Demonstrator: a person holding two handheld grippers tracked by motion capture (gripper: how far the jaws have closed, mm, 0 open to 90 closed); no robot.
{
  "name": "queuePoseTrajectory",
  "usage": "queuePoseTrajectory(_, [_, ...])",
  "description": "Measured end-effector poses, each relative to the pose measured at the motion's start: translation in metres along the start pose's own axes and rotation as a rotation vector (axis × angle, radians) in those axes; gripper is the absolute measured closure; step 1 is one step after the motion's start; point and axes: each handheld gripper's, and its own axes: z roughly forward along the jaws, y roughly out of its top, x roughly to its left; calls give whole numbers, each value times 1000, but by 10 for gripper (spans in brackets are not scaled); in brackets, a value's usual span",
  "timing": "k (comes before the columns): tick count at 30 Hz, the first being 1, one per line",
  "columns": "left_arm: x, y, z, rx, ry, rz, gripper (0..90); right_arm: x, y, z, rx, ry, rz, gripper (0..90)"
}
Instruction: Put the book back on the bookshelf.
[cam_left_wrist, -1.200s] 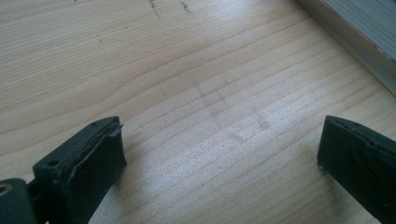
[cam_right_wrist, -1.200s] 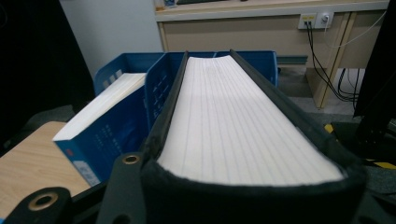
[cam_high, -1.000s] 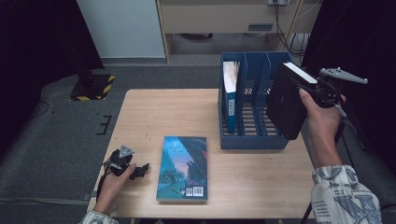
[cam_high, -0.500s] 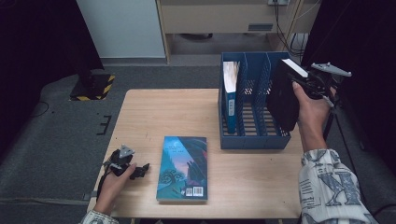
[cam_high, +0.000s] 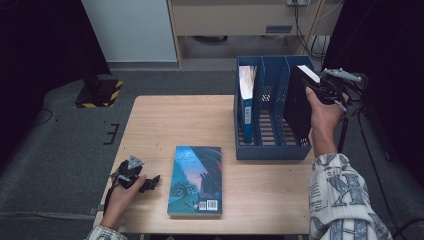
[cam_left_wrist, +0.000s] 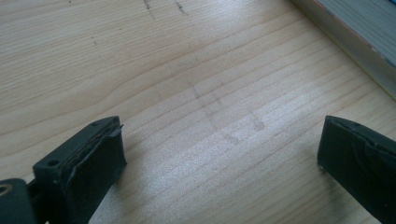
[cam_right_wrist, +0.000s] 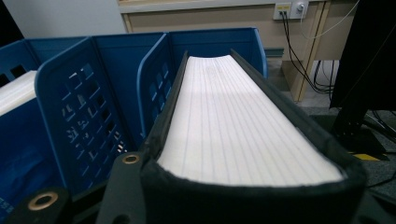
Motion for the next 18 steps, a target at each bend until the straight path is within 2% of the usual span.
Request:
queuePoseTrajectory(3, [0,0,0,0,0,1,0,2,-2,4,7,-6,-13,530])
queuePoseTrajectory(7, [0,0,0,-2,-1,-2,0,3,-7,10,12,-4,8,530])
queuePoseTrajectory(12, [0,0,0,-2,-2,-1,0,1,-13,19,22,-26,-1,530])
queuePoseTrajectory(14, [0,0,0,-2,-2,-1,0,0,-17,22,24,-34,12,530])
queuePoseTrajectory(18, [0,0,0,-2,-3,0,0,0,-23,25,27,-30,12,530])
